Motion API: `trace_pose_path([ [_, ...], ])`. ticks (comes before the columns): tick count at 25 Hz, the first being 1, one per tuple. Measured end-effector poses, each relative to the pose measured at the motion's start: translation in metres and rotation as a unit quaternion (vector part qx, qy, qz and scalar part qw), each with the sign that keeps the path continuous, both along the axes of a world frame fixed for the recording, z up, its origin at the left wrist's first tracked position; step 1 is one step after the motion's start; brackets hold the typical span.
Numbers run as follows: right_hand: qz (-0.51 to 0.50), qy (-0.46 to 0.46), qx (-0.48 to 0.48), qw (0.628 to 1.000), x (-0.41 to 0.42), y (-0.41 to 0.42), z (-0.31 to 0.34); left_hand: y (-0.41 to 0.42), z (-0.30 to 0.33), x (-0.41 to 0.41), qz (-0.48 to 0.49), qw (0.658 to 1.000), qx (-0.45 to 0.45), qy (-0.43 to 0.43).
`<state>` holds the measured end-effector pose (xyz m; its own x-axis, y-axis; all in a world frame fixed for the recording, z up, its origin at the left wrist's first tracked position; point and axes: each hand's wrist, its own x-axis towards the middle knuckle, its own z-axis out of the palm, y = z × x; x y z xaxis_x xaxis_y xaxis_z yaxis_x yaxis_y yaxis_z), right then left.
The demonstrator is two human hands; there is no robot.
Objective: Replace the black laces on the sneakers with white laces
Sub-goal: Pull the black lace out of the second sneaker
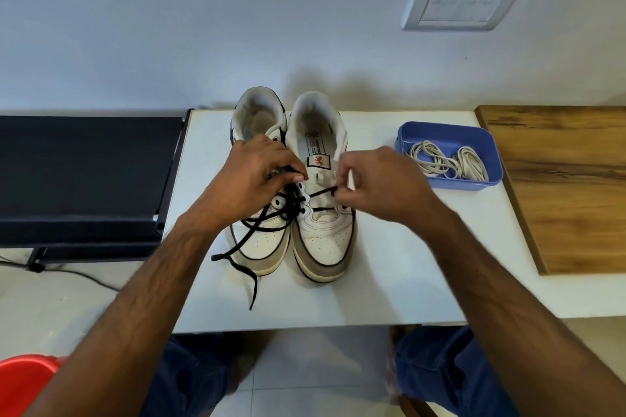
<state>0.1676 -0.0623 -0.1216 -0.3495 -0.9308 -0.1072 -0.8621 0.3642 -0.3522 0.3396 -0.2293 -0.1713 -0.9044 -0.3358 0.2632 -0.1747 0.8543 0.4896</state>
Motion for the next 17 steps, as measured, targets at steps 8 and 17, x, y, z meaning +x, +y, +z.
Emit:
trace_pose_path([
  [8,-0.034,-0.041,-0.061,0.997,-0.032,0.033,0.013,-0.002,-0.003,0.001,0.0,1.0,0.002,0.007],
  [17,0.047,-0.026,-0.013,0.998,0.024,-0.009,-0.019,-0.011,-0.007,0.002,-0.032,0.999,0.013,0.006],
])
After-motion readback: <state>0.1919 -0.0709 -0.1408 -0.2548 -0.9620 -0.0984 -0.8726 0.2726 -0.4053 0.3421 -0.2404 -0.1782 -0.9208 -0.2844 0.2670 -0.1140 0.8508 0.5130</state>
